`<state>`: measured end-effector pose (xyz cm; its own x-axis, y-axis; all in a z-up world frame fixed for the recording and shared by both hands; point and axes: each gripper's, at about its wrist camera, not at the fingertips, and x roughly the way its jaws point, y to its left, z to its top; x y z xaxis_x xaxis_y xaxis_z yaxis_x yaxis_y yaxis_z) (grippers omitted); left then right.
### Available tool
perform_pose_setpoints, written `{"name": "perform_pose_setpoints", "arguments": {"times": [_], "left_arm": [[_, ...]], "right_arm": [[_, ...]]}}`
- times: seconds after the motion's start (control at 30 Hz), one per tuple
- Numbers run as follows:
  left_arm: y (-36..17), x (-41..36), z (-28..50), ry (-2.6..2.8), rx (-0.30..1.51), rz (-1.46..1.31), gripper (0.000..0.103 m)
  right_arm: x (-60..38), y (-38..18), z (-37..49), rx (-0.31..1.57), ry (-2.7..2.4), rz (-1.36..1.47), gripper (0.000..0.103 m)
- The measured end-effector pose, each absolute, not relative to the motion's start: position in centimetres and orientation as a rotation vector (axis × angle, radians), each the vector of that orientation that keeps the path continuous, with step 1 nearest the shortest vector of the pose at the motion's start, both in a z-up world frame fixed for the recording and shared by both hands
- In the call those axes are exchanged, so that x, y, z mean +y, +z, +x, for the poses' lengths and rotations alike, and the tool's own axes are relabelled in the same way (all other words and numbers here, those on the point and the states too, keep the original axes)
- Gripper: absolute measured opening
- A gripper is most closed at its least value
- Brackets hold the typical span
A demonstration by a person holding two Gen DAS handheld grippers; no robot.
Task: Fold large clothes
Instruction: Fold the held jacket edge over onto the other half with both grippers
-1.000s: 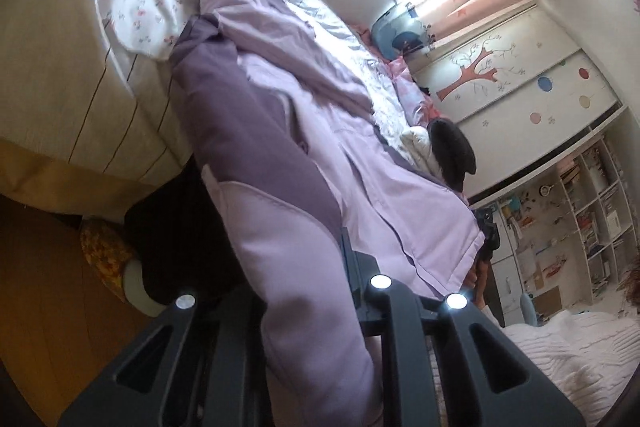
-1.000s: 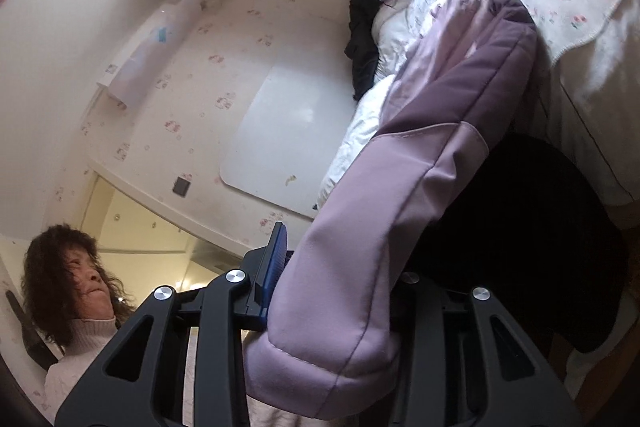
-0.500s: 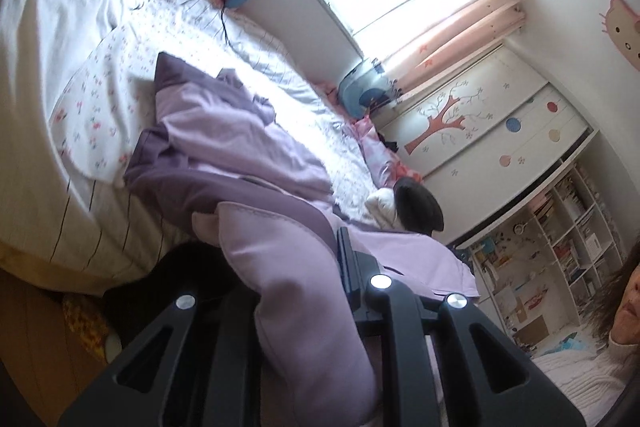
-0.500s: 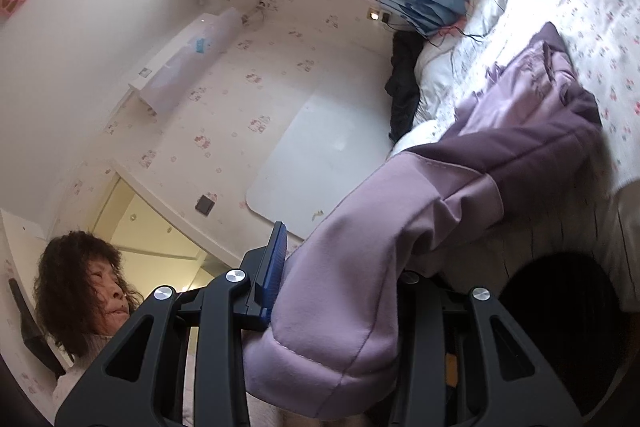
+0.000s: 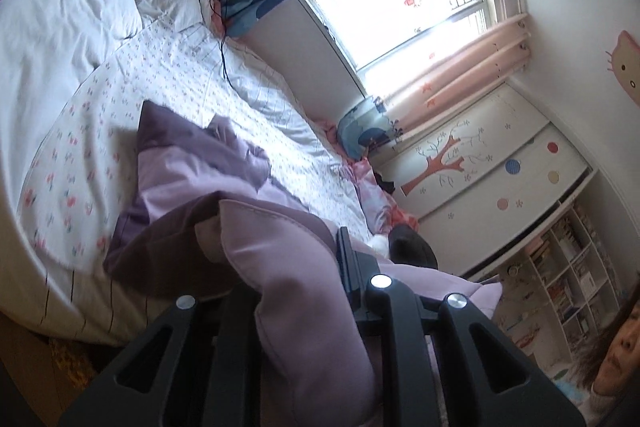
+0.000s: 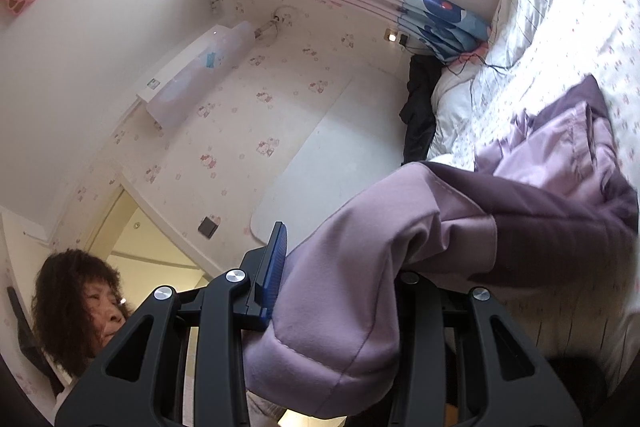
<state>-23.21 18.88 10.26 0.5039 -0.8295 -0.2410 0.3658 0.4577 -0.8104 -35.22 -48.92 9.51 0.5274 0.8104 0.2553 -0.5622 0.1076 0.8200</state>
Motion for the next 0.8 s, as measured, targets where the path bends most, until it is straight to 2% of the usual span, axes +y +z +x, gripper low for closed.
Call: {"name": "perform_pose_setpoints", "arguments": {"times": [0.53,0.8], "left_arm": [[8.5,17.0,-7.7,-0.665,0.733,-0.871,0.017],[3.4,15.8,-1.5,-0.545,0.812,-0.896,0.017]], "right_arm": [[-50.4,10.4,-17.5,0.341,0.838,1.131,0.035],[-50.2,5.3,-8.3,0.476,0.669,1.188,0.035]]}}
